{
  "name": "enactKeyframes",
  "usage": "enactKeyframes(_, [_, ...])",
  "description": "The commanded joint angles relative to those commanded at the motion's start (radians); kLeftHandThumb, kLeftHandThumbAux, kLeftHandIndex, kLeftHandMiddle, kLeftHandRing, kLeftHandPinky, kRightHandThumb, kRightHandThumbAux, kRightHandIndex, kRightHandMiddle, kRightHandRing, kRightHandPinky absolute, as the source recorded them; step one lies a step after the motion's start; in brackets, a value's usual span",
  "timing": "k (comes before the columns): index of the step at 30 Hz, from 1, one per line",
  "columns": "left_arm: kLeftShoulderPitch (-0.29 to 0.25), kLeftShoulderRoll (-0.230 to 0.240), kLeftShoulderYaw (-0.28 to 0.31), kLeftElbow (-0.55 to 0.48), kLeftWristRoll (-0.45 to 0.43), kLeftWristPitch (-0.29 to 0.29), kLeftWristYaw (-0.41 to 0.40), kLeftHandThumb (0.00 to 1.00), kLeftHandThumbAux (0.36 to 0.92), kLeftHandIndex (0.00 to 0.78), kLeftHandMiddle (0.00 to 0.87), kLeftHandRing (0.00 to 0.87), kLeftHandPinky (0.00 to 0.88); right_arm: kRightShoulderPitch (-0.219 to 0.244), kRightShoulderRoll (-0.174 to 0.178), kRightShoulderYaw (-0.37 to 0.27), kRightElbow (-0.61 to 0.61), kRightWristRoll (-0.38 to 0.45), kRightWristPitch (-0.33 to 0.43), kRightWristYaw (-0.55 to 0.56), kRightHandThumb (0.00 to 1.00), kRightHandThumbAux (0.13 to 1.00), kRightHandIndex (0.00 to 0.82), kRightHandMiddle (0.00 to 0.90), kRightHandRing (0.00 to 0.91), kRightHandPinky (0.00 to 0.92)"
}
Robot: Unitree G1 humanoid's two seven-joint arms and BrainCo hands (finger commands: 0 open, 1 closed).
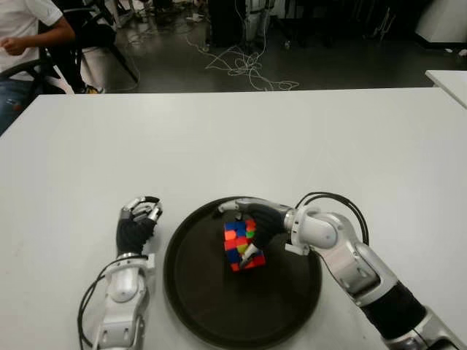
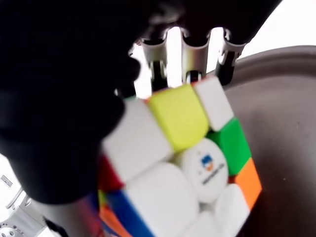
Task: Pick up the Rubik's Cube and put it in the plate
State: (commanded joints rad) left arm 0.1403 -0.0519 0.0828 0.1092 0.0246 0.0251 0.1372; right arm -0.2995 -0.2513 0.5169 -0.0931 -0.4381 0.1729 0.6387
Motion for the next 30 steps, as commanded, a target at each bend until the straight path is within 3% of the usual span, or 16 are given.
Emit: enactKeyframes(30, [0.005, 0.001, -0.003, -0.012, -0.001, 0.005, 0.002, 0.709, 0.704, 0.442, 0.788, 0.793, 0.773, -0.009, -0.009, 0.004, 0.01, 0.012, -0.001, -0.006, 0.0, 0.88, 0.0, 0.05, 0.035, 0.045])
